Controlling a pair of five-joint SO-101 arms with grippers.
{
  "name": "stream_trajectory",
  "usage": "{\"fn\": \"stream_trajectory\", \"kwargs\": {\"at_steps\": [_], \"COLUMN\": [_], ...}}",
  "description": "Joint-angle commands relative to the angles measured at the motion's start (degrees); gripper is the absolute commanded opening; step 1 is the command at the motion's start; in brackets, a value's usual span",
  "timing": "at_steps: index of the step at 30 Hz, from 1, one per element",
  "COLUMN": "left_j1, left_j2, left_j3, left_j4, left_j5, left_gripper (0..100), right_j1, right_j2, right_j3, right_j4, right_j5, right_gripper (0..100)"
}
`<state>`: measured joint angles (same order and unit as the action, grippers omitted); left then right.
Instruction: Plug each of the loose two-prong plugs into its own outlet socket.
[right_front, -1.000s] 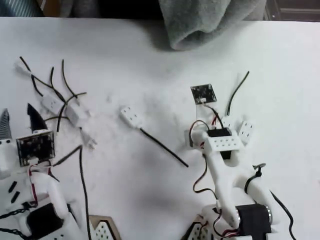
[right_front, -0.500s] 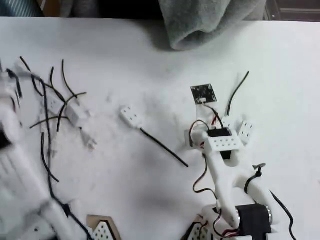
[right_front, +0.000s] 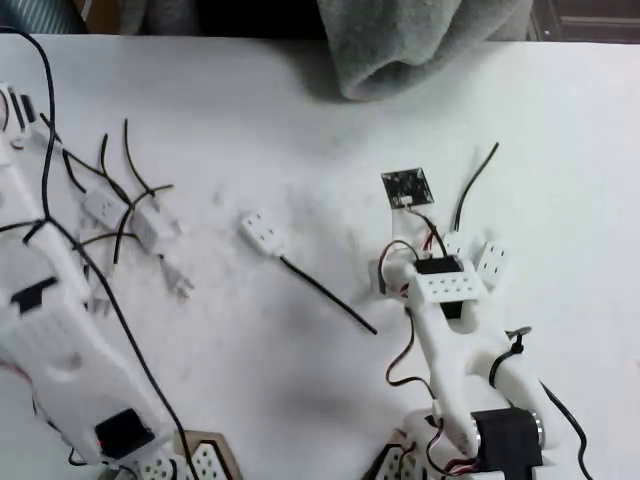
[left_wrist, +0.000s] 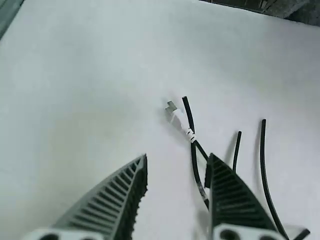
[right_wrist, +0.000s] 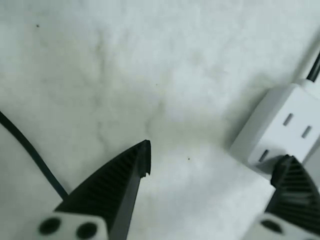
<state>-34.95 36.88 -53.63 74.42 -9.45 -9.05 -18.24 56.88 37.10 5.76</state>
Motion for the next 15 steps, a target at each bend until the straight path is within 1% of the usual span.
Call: {"fn": "stream_trajectory", "kwargs": {"at_steps": [1, 4, 7, 13, 15], "left_j1": [1.4, 1.5, 1.5, 0.3, 0.3], "left_j2": [17.3, 27.4, 36.4, 46.3, 48.1], "left_j3": [-23.0, -33.8, -40.9, -41.8, -41.8], "left_j4": [0.3, -1.1, -3.3, -11.4, -13.2], "left_j5": [4.0, 6.8, 7.3, 7.4, 7.4], "left_gripper": [23, 23, 23, 23, 23], "right_j1": [0.4, 0.4, 0.4, -0.6, -1.6], "right_j2": [-1.8, -1.8, -1.8, -1.8, -1.8], "right_j3": [-0.4, -0.4, -0.4, -0.4, -0.3], "right_j4": [-0.9, -0.9, -0.9, -0.9, -0.9], "right_j5": [0.4, 0.4, 0.4, 0.5, 2.8], "right_gripper": [37.5, 37.5, 37.5, 37.5, 37.5]}}
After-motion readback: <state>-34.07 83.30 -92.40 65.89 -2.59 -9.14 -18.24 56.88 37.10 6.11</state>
